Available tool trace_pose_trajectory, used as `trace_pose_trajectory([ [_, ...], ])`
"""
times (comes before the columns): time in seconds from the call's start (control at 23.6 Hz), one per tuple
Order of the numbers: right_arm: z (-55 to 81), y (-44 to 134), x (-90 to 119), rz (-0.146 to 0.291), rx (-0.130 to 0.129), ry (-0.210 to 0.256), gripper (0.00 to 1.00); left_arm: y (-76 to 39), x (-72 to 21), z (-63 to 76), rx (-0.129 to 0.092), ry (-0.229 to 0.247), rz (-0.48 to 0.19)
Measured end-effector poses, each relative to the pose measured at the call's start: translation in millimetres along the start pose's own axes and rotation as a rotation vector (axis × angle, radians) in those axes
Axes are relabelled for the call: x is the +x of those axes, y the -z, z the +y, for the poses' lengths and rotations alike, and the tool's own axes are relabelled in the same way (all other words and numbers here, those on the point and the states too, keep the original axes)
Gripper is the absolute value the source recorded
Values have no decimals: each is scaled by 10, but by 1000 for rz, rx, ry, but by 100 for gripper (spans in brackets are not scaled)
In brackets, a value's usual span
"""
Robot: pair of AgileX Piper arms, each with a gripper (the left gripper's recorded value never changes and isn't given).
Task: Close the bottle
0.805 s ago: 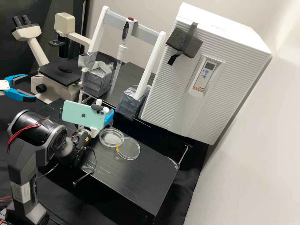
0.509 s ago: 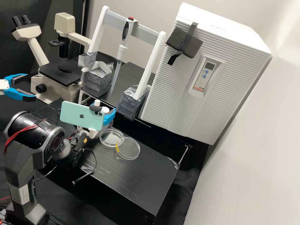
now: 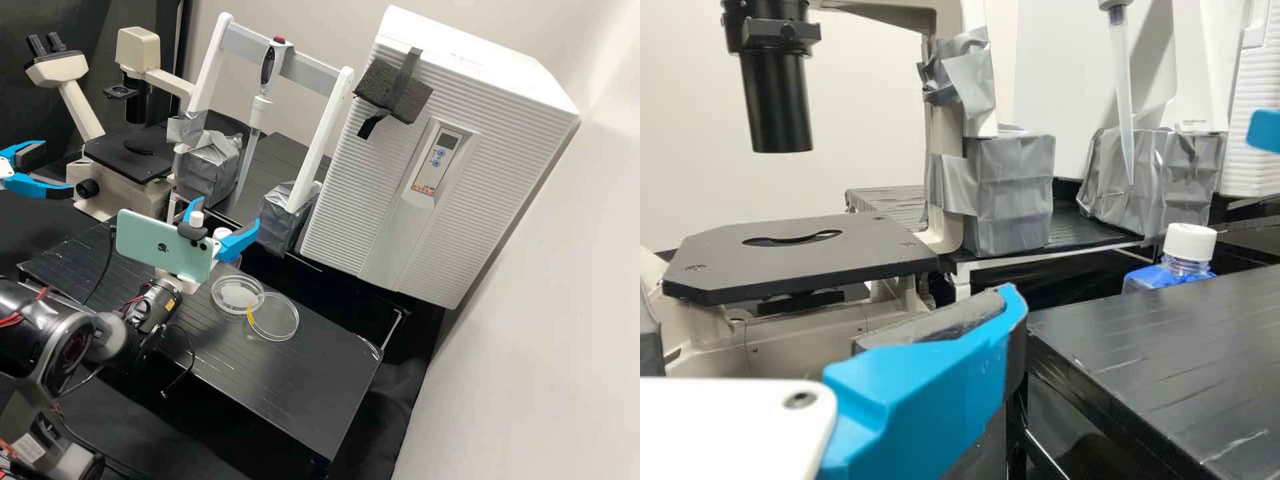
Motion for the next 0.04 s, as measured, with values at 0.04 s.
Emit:
trace_pose_trajectory([
  [0.04, 11, 11, -11, -4, -4, -13, 100, 0, 0, 0, 0, 0, 0],
])
